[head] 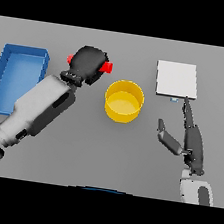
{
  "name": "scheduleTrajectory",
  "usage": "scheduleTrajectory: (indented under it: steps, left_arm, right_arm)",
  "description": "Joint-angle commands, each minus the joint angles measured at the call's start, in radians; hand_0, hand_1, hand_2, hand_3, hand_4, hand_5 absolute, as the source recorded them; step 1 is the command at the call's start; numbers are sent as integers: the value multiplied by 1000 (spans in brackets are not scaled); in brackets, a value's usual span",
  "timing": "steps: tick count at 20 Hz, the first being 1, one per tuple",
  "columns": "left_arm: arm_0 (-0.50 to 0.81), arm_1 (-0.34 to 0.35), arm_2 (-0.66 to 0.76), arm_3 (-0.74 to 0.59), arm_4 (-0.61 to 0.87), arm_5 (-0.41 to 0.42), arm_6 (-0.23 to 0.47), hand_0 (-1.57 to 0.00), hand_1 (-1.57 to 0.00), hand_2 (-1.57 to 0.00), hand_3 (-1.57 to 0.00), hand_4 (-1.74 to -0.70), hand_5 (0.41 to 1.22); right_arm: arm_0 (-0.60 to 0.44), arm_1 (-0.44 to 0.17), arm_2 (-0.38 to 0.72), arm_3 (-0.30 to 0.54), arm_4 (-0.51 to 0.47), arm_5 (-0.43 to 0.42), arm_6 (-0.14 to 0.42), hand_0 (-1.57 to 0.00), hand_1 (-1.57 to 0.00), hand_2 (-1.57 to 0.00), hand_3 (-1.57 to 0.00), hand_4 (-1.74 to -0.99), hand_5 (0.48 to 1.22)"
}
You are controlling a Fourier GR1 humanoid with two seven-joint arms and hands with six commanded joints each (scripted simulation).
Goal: Pick up the red beaker and tilt it to pour out 1 green nut into yellow bowl. Pick up the yellow bowl and place it on the metallic measuring scale.
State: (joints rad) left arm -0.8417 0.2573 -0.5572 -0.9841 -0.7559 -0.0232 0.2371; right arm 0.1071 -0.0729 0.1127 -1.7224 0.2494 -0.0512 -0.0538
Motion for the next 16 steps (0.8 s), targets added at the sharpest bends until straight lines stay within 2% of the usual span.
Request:
scheduleTrajectory:
  steps: [1, 2, 3, 5, 7, 11, 16]
  left_arm:
    - [-10, 6, -24, 4, -19, -13, -14, -1571, -1571, -1571, -1571, -1691, 1196]
    - [-34, 12, -50, 13, -40, -38, -21, -1571, -1571, -1571, -1571, -1649, 1201]
    - [-48, 24, -72, 8, -55, -57, -36, -1571, -1571, -1571, -1571, -1666, 1205]
    - [-105, 25, -121, 34, -90, -121, -29, -1571, -1571, -1571, -1391, -1687, 1211]
    - [-143, 24, -174, 61, -123, -155, -65, -1571, -1571, -1571, -1277, -1701, 1215]
    - [-216, 14, -284, 112, -192, -202, -145, -1571, -1571, -1571, -1451, -1723, 1218]
    - [-281, 11, -410, 149, -273, -265, -177, -1571, -1571, -1571, -1532, -1735, 1220]
  right_arm:
    - [-1, -7, -8, 1, -5, 1, 6, 1, 1, 1, 1, -1282, 705]
    - [4, -2, -6, 1, -5, -1, -8, 1, 1, 1, 1, -1284, 705]
    - [-3, 6, -4, 12, -8, -2, -5, 1, 1, 1, 1, -1283, 702]
    - [-8, 12, -11, 31, -19, -2, -16, 1, 1, 1, 1, -1287, 690]
    - [3, 22, -12, 27, -24, -9, -41, 1, 1, 1, 1, -1292, 678]
    - [5, 39, -21, 30, -55, -4, -30, 1, 1, 1, 1, -1294, 653]
    - [3, 32, -26, 29, -54, -7, -29, 1, 1, 1, 1, -1293, 631]
